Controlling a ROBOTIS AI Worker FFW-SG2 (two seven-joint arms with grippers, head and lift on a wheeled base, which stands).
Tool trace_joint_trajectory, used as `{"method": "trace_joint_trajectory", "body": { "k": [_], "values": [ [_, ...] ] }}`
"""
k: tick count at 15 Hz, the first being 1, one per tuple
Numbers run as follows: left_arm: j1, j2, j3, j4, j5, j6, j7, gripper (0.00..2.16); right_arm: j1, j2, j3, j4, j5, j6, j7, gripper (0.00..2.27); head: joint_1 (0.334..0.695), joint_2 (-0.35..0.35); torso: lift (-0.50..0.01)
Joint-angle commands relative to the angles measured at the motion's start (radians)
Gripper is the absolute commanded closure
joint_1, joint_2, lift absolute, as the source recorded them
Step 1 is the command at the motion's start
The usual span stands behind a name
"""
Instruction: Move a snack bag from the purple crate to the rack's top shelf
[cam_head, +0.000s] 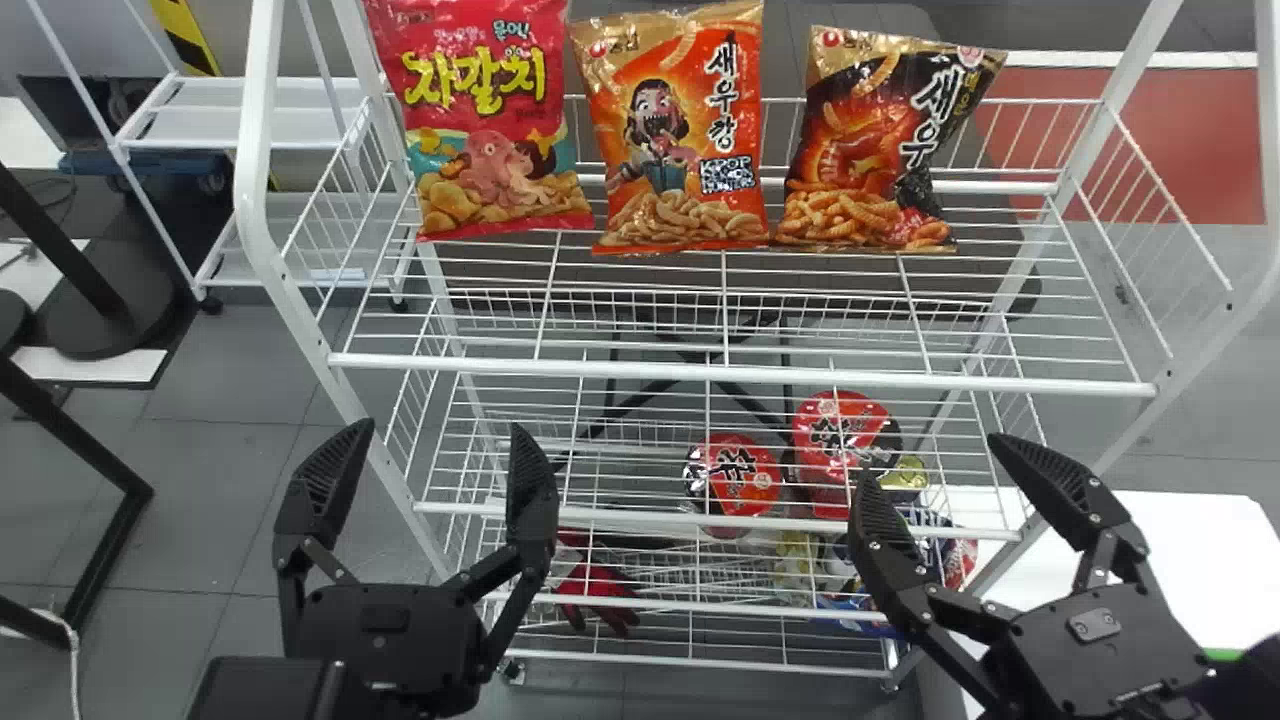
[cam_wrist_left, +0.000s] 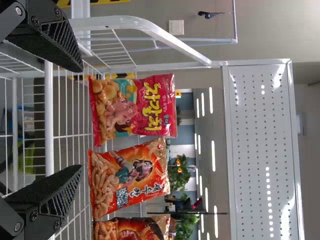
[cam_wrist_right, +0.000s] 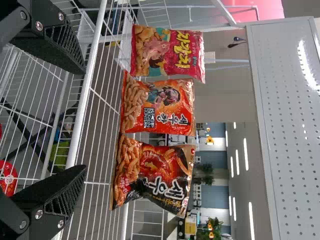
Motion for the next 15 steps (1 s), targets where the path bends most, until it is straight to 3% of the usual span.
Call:
{"method": "trace_joint_trajectory", "body": {
  "k": [1, 15],
  "values": [
    [0.000, -0.001, -0.001, 0.000, 0.000, -0.002, 0.001, 0.14, 0.002, -0.002, 0.000, 0.000, 0.000, -0.004, 0.000, 0.16, 0.695, 0.039, -0.105],
    [0.005, 0.000, -0.004, -0.003, -0.003, -0.002, 0.005, 0.14, 0.008, -0.009, -0.003, -0.003, -0.014, -0.025, 0.014, 0.16, 0.695, 0.041, -0.161]
  ]
}}
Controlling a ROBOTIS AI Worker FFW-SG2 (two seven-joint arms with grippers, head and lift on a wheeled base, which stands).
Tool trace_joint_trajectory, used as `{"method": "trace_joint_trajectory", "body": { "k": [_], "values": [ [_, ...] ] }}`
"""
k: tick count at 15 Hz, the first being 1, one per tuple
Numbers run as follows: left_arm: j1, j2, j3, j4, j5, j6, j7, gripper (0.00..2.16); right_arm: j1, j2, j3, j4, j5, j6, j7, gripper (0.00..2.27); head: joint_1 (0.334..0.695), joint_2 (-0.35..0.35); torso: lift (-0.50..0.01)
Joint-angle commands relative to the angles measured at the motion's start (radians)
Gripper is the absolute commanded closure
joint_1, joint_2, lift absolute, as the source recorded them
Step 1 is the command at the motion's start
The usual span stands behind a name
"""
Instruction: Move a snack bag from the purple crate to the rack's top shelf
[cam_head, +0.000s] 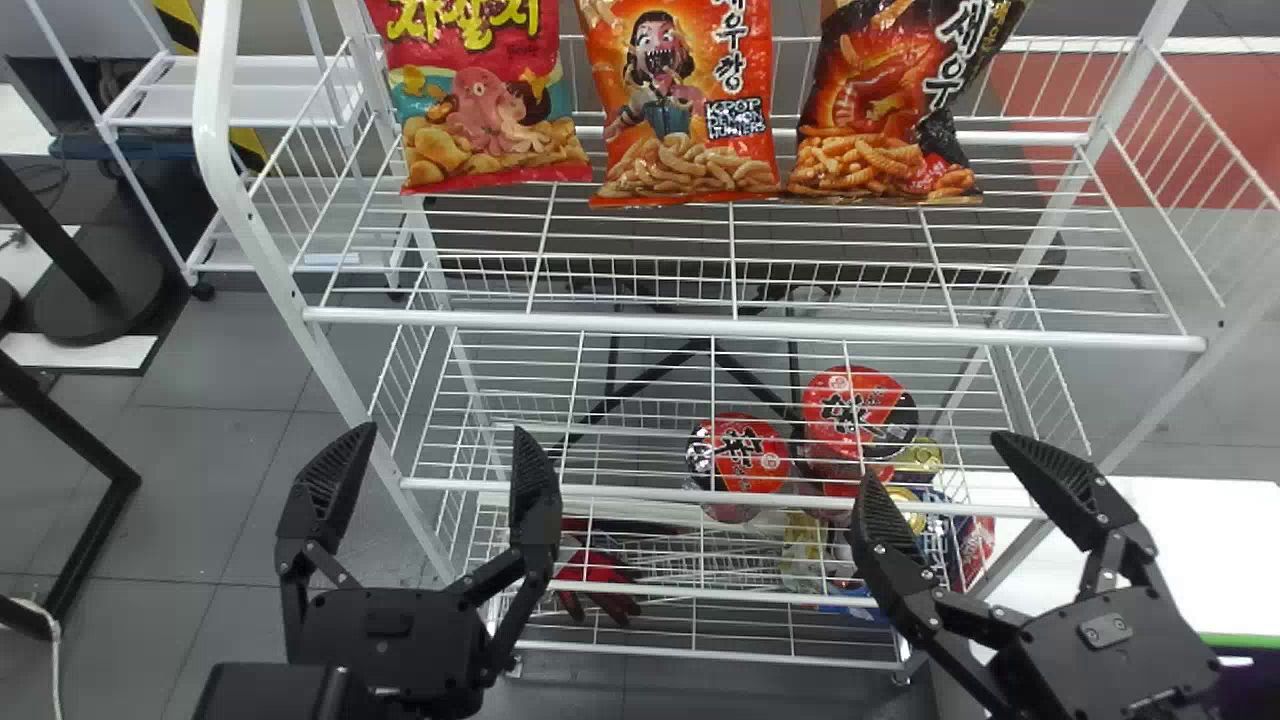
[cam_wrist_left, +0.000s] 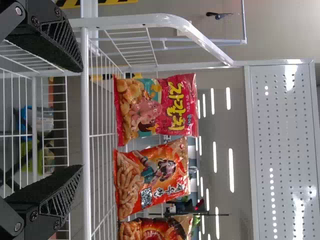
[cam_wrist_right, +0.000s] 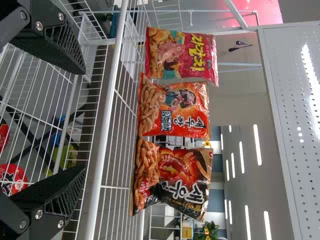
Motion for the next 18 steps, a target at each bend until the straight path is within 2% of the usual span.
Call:
{"method": "trace_joint_trajectory", "body": {
  "k": [1, 18],
  "values": [
    [0.000, 0.000, -0.001, -0.002, 0.000, 0.000, 0.000, 0.14, 0.001, -0.002, 0.000, -0.001, 0.000, -0.001, 0.000, 0.16, 0.695, 0.041, -0.165],
    [0.000, 0.000, -0.001, 0.000, 0.001, 0.000, 0.000, 0.14, -0.008, 0.001, -0.006, 0.005, -0.007, 0.014, 0.000, 0.16, 0.695, 0.034, -0.234]
  ]
}}
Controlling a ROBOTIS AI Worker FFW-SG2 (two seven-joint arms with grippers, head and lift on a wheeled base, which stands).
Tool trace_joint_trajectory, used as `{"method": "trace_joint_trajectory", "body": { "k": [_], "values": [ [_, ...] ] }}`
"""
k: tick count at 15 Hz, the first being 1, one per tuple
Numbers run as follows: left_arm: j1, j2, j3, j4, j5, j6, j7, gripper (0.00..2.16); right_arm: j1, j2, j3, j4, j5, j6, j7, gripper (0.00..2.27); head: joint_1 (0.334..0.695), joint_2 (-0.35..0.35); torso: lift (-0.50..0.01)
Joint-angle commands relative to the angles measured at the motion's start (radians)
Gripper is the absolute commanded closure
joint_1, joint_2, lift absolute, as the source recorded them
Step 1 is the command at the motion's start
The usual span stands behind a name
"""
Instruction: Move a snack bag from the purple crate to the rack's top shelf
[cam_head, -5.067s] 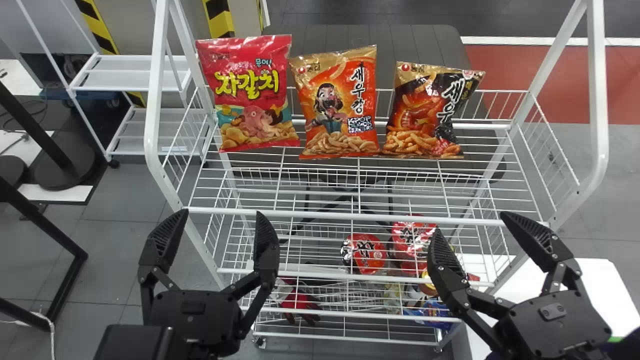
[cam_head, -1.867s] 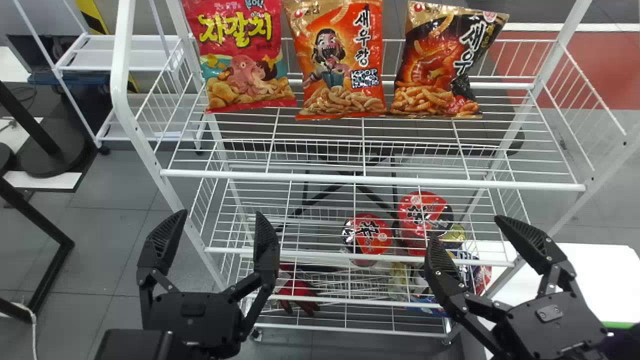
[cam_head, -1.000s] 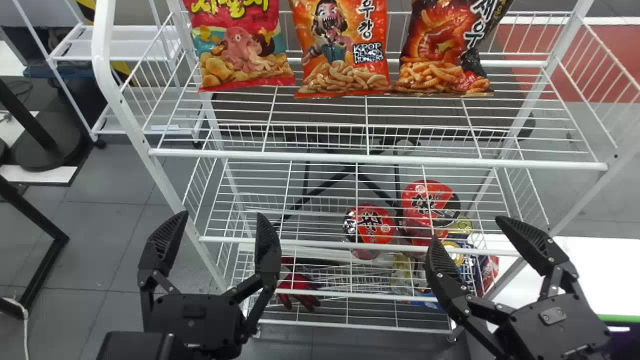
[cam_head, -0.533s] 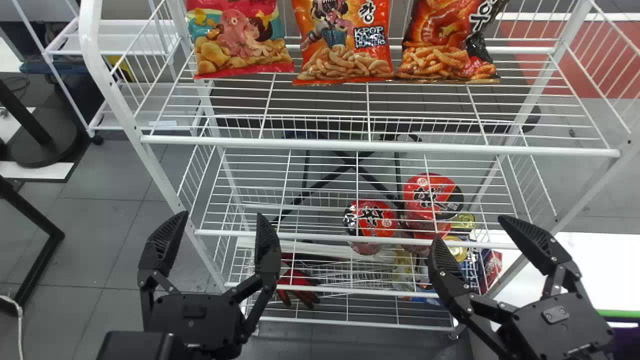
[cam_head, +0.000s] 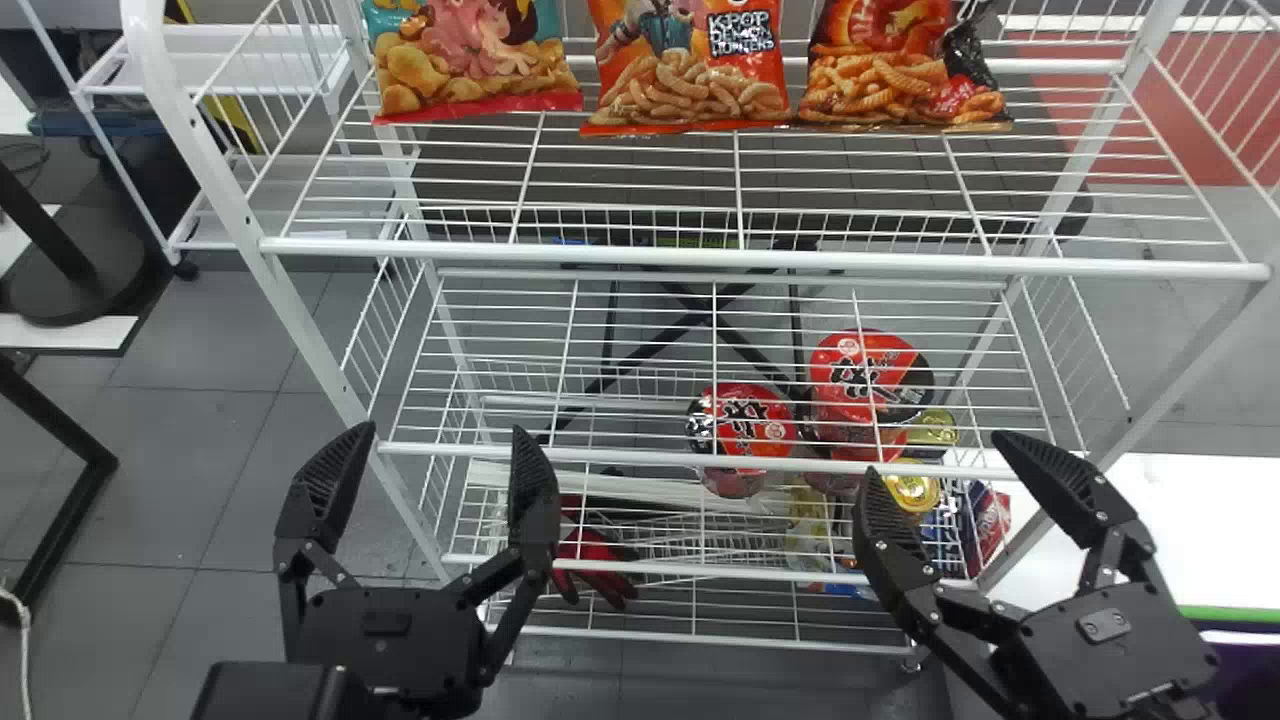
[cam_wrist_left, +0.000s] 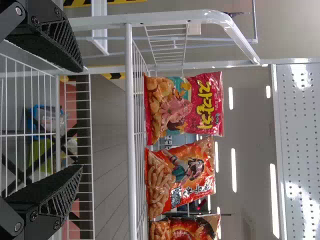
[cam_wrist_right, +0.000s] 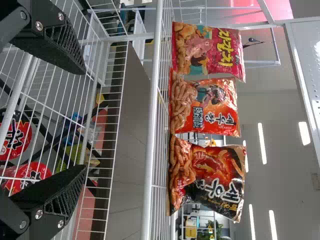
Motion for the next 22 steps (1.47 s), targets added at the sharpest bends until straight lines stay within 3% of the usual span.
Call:
{"method": "trace_joint_trajectory", "body": {
  "k": [1, 22],
  "values": [
    [0.000, 0.000, 0.000, 0.000, 0.000, 0.002, 0.000, 0.14, 0.000, 0.000, 0.000, 0.000, -0.001, -0.001, 0.000, 0.16, 0.695, 0.035, -0.237],
    [0.000, 0.001, -0.012, 0.002, 0.000, 0.002, 0.000, 0.14, 0.003, -0.001, 0.000, -0.007, 0.005, -0.004, 0.003, 0.16, 0.695, 0.026, -0.321]
  ]
}}
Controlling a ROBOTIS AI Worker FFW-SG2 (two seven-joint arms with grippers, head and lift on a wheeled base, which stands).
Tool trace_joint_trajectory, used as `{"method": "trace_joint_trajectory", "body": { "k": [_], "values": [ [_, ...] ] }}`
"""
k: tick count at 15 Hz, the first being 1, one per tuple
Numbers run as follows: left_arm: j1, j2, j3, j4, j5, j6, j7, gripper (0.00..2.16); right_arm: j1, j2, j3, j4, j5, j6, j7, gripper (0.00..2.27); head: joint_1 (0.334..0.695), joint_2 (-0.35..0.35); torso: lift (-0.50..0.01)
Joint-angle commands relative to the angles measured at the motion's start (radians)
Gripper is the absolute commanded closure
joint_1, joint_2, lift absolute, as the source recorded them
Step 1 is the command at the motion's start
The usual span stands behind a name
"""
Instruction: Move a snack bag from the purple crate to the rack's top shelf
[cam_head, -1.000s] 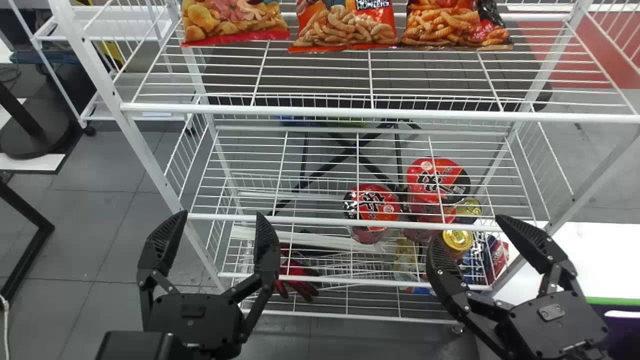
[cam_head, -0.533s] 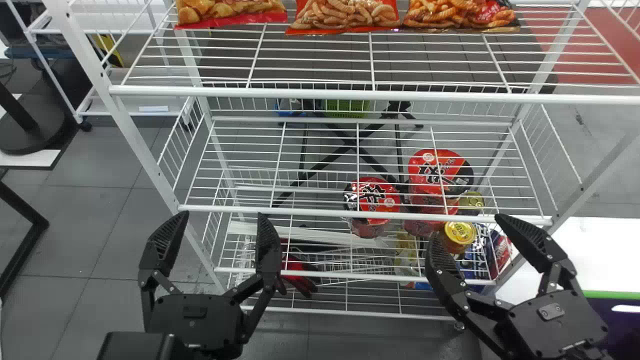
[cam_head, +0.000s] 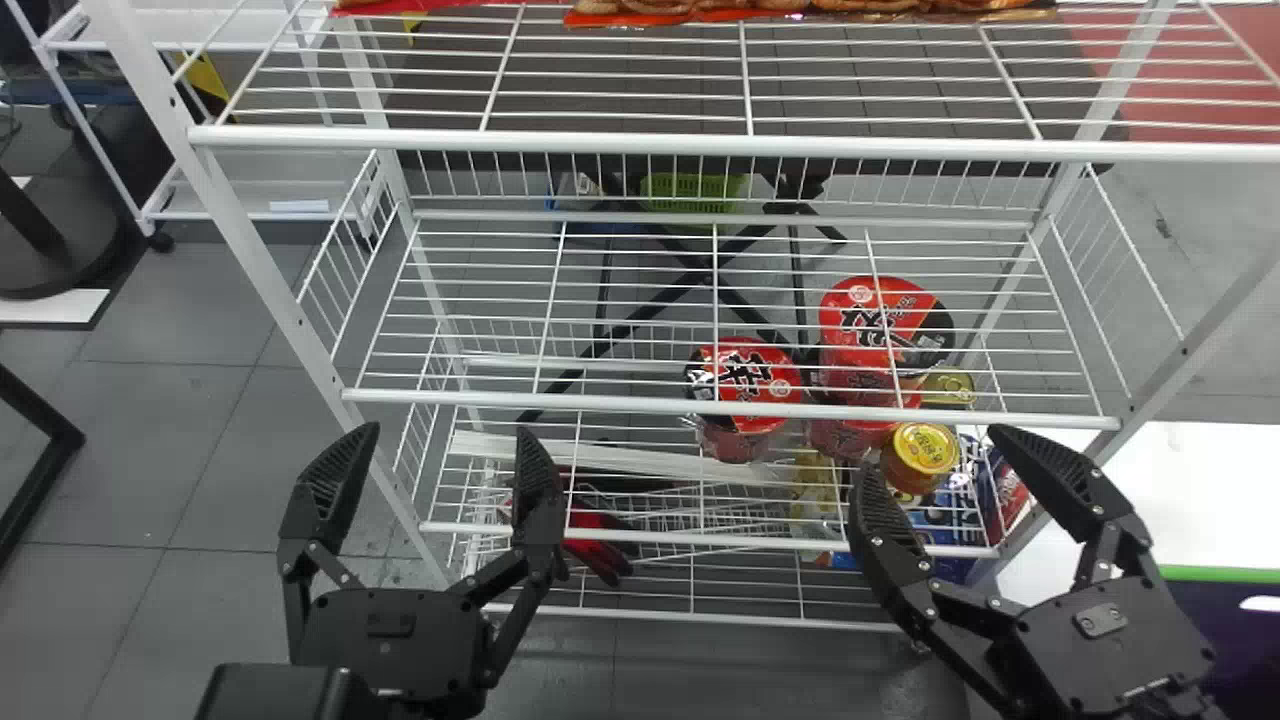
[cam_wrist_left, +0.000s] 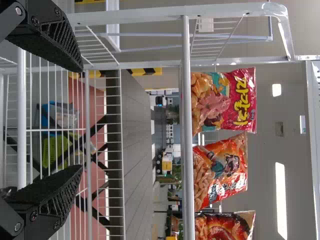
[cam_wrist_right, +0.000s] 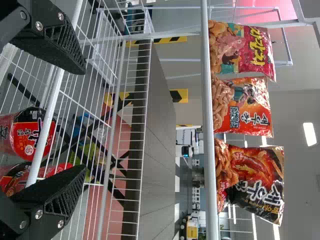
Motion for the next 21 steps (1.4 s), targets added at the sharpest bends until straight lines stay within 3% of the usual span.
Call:
{"method": "trace_joint_trajectory", "body": {
  "k": [1, 21],
  "values": [
    [0.000, 0.000, 0.000, 0.000, 0.000, 0.001, 0.000, 0.14, -0.001, 0.000, 0.000, 0.000, 0.001, 0.003, 0.001, 0.16, 0.695, 0.026, -0.326],
    [0.000, 0.000, -0.006, 0.002, 0.000, -0.002, 0.000, 0.14, 0.003, 0.000, 0.000, 0.002, -0.003, 0.009, 0.011, 0.16, 0.695, 0.027, -0.406]
  ]
}}
